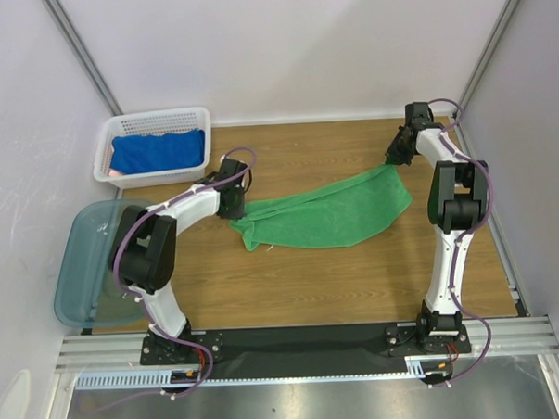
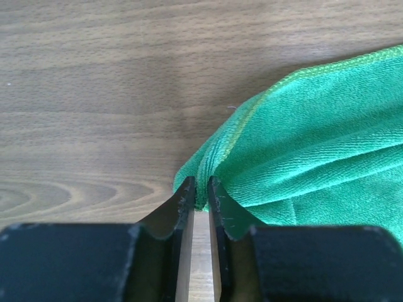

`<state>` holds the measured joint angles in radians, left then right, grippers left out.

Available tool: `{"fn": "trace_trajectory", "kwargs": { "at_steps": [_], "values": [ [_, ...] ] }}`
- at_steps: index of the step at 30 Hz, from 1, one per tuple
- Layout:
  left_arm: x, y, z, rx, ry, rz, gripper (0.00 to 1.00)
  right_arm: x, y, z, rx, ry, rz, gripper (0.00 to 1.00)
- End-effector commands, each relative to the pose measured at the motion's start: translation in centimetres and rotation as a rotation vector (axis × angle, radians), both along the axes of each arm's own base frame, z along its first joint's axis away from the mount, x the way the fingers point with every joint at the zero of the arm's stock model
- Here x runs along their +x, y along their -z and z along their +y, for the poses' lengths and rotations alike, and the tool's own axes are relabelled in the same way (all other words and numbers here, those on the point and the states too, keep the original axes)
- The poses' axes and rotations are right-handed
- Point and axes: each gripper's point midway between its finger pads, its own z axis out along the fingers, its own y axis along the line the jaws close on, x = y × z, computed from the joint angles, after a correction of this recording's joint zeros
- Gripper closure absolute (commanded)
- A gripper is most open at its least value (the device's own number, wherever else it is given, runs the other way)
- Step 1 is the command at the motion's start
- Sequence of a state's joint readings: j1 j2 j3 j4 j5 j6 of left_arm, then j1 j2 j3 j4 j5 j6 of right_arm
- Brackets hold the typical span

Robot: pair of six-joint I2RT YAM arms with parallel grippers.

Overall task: Fold and stack the towels
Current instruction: Flatten out the crumpled towel

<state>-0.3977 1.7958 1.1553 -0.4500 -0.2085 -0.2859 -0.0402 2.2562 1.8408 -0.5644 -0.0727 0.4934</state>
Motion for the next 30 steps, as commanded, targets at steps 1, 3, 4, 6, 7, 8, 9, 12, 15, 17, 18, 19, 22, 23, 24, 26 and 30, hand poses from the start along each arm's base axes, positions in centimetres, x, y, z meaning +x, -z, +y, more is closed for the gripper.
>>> {"fn": "trace_trajectory", "kwargs": {
  "at_steps": [1, 3, 4, 6, 7, 8, 9, 12, 15, 17, 18, 19, 22, 23, 24, 26, 30],
  "values": [
    [1.5, -1.8, 0.8, -0.001, -0.028, -0.069, 0.80, 1.2, -1.4, 0.2, -0.005, -0.002, -0.044, 1.00],
    [1.7, -1.7, 1.1, 0.002, -0.035, -0.071, 0.86, 1.3, -1.4, 0.2, -0.005, 0.000, -0.044, 1.00],
    [1.8, -1.8, 1.1, 0.000, -0.030, -0.072, 0.92, 1.3, -1.4, 0.2, -0.004, -0.001, -0.044, 1.00],
    [2.1, -2.0, 1.1, 0.002, -0.028, -0.085, 1.00, 1.3, -1.3, 0.2, -0.002, 0.002, -0.042, 1.00],
    [2.2, -2.1, 1.2, 0.008, -0.027, -0.093, 1.00, 1.3, -1.5, 0.2, -0.004, 0.002, -0.045, 1.00],
    [2.5, -2.5, 1.2, 0.011, -0.018, -0.107, 1.00, 1.4, -1.6, 0.2, -0.003, 0.001, -0.048, 1.00],
    [2.8, -3.1, 1.1, 0.010, -0.013, -0.123, 1.00, 1.5, -1.9, 0.2, -0.004, 0.002, -0.053, 1.00],
    [3.6, -4.7, 1.3, 0.027, 0.016, -0.171, 1.00, 1.8, -3.4, 0.1, -0.010, 0.001, -0.082, 1.00],
    [4.5, -7.7, 1.4, 0.037, 0.059, -0.244, 1.00, 2.5, -6.2, -0.2, -0.018, 0.001, -0.143, 1.00],
    [4.8, -10.2, 1.5, 0.038, 0.078, -0.304, 1.00, 3.0, -8.2, -0.4, -0.019, 0.002, -0.185, 1.00],
    [5.1, -11.4, 1.6, 0.047, 0.094, -0.333, 1.00, 3.1, -9.0, -0.5, -0.017, 0.002, -0.203, 1.00],
    [5.1, -12.3, 1.6, 0.050, 0.101, -0.354, 1.00, 3.1, -10.6, -0.6, -0.021, -0.001, -0.234, 1.00],
    [5.1, -15.5, 2.1, 0.064, 0.112, -0.428, 1.00, 2.7, -14.1, -0.7, -0.031, 0.000, -0.299, 1.00],
    [5.0, -16.5, 2.2, 0.064, 0.114, -0.450, 1.00, 2.4, -14.9, -0.7, -0.035, -0.001, -0.309, 1.00],
    [4.7, -18.0, 2.4, 0.065, 0.117, -0.484, 1.00, 2.0, -15.4, -0.7, -0.041, -0.002, -0.316, 1.00],
    [4.2, -19.7, 2.6, 0.053, 0.114, -0.525, 1.00, 1.1, -18.6, -0.8, -0.050, 0.001, -0.376, 1.00],
    [2.5, -23.4, 3.2, 0.051, 0.149, -0.620, 1.00, -1.5, -22.8, -1.2, -0.075, 0.015, -0.454, 1.00]
  ]
}}
